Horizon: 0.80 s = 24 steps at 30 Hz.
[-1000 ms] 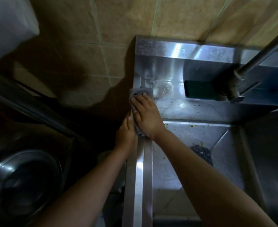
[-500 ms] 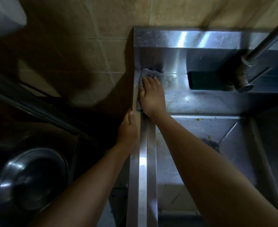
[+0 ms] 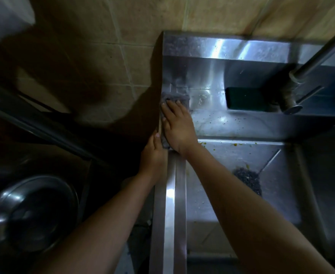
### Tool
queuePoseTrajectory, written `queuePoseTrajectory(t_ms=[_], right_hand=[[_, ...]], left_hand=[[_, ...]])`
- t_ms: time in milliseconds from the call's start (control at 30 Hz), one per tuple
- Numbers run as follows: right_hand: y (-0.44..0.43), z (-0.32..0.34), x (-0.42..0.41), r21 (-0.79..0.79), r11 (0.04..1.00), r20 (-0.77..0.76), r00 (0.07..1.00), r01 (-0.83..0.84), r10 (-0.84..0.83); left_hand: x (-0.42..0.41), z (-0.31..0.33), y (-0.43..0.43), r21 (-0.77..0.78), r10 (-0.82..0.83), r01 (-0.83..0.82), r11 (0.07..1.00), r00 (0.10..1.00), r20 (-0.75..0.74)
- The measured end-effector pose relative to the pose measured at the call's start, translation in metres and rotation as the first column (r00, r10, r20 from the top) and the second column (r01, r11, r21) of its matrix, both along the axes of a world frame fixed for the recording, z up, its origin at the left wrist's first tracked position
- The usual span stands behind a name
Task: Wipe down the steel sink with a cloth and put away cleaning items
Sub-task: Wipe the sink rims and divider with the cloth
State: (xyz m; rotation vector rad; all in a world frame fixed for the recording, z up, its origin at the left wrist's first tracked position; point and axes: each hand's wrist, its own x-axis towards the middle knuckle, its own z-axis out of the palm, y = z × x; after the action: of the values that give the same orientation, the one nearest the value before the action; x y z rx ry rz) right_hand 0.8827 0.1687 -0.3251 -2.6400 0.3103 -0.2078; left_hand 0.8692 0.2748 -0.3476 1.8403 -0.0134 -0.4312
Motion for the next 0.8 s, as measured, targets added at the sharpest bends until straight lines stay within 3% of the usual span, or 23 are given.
queuePoseTrajectory(t_ms=[267,700,800], right_hand=[[-0.016,-0.006,0.018,0.053,0.99,-0.003,0.991,0.133,-0.133],[0.014,-0.01,-0.029,0.168,0.963,-0.002,0.977,0.209,-0.212],[0.012,-0.01,-0.022,0.171,0.958,-0.008,0.973,0.229,-0.23]], left_hand=[[0.001,-0.004,-0.001,0.102,0.024,-0.027,0.994,0.999,0.026],[0.003,-0.004,0.002,-0.02,-0.058,0.058,0.998,0.998,-0.019],[0.005,-0.007,0.002,0.027,-0.048,0.048,0.998,0.999,0.002]])
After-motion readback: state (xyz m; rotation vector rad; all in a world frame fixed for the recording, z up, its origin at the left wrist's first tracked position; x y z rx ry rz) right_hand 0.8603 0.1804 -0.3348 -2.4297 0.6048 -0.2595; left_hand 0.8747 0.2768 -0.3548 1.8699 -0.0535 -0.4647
